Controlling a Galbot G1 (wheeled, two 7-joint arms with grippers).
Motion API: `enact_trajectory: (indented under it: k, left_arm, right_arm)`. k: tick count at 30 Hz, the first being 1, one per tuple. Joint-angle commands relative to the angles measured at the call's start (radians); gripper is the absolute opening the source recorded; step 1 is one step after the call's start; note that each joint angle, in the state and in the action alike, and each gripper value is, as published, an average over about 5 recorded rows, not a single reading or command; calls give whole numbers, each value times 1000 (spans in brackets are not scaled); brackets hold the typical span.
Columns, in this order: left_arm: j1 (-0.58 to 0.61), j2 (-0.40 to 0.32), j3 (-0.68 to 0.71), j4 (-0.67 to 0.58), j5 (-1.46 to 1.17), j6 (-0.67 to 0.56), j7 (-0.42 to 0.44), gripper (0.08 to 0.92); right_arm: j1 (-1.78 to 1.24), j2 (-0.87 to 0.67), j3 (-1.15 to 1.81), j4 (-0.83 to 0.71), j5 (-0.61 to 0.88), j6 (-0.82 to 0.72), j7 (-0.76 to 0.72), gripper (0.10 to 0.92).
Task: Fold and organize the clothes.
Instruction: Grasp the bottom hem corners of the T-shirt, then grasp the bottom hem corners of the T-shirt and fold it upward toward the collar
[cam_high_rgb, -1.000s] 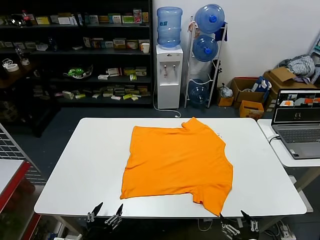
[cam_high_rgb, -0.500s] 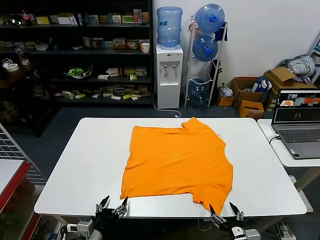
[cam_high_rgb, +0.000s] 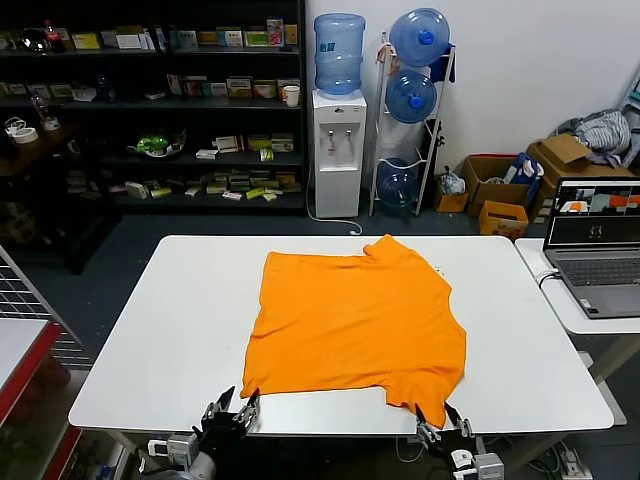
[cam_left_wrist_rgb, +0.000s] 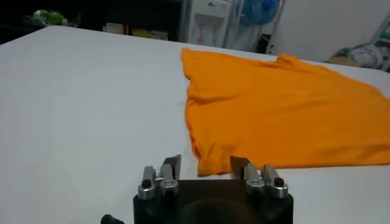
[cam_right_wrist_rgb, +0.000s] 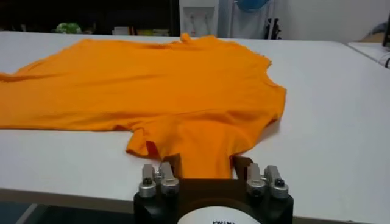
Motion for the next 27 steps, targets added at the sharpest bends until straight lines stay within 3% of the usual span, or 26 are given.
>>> enact_trajectory:
  k: [1,12,15,22,27]
  left_arm:
    - [-13,-5,17,21,8,-5,0,492]
    - [32,21,3,-22,22,-66,6,172]
    - [77,59,-10,-83,-13,-71,-9,110]
    - [239,191,-54,-272,-148,-41,-74,97]
    - [256,200,-44,-304,-163,-35,-92,97]
  right_arm:
    - [3,4,-11,-7,-8,20,6,437]
    - [-72,-22,-12,54,20,117,11,150]
    - [-141,-49,-1,112,35,136,14,126]
    - [-366,-114,39,246,50,181,27,126]
    - [-376,-108,49,266,37,219,42,126]
